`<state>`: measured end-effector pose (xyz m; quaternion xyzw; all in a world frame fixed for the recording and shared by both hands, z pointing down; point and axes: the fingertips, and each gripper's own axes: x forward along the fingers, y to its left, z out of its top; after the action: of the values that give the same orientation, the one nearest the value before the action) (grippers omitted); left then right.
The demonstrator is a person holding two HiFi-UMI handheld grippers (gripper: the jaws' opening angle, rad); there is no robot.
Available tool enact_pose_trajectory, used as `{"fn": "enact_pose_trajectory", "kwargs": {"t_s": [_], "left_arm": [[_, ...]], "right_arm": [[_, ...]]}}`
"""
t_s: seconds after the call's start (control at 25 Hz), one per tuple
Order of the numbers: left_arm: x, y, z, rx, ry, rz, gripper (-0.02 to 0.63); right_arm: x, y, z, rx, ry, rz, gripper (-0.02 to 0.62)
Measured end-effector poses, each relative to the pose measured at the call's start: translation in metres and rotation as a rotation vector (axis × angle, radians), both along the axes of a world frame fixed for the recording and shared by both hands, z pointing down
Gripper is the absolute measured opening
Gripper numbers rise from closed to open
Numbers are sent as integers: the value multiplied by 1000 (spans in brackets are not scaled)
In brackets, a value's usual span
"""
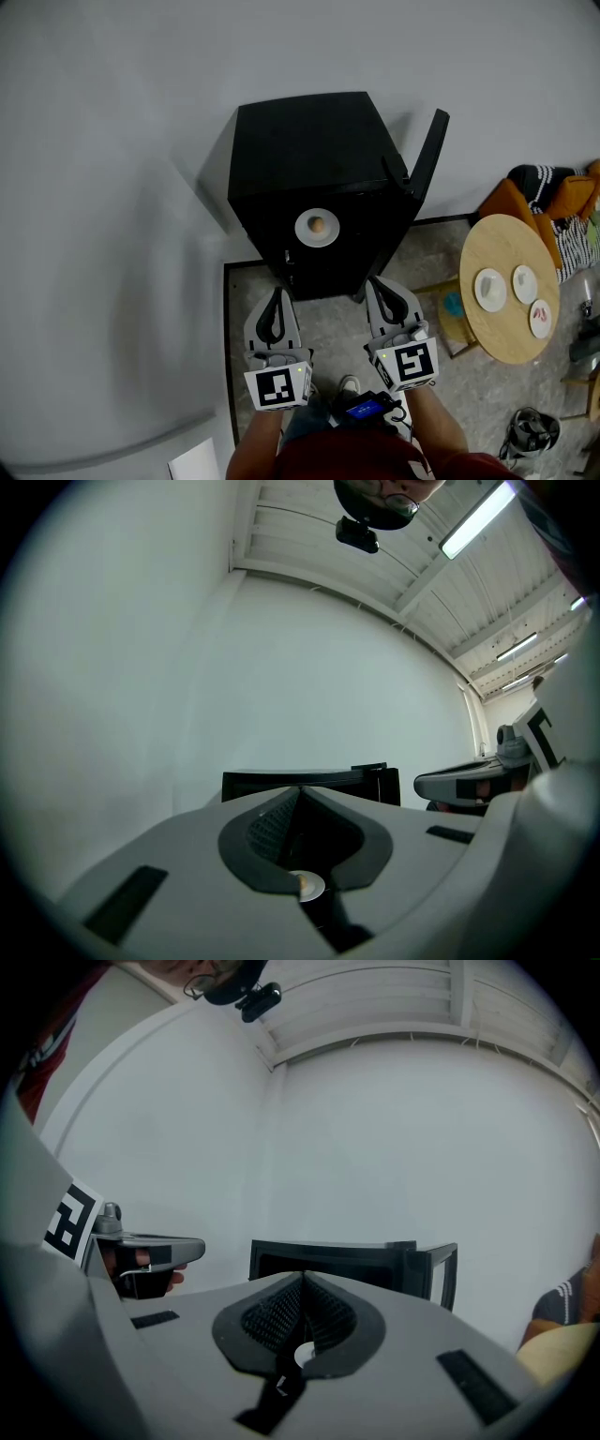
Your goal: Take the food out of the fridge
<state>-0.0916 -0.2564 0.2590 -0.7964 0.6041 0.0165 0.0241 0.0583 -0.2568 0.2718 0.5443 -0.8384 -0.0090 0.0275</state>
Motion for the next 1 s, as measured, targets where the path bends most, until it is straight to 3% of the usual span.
{"fn": "enact_pose_trajectory", "kwargs": {"t_s": [0.28, 0.48, 1.0], "left_arm": [[1, -12, 18, -14, 5, 5, 13], [1, -22, 19, -6, 84, -7, 13], [-9, -43, 56, -12, 92, -14, 12]], "right_arm": [[-8, -10, 20, -15, 25, -7, 21], [-9, -17, 32, -19, 24, 4, 21], [-19, -37, 64, 4, 36, 14, 21]]}}
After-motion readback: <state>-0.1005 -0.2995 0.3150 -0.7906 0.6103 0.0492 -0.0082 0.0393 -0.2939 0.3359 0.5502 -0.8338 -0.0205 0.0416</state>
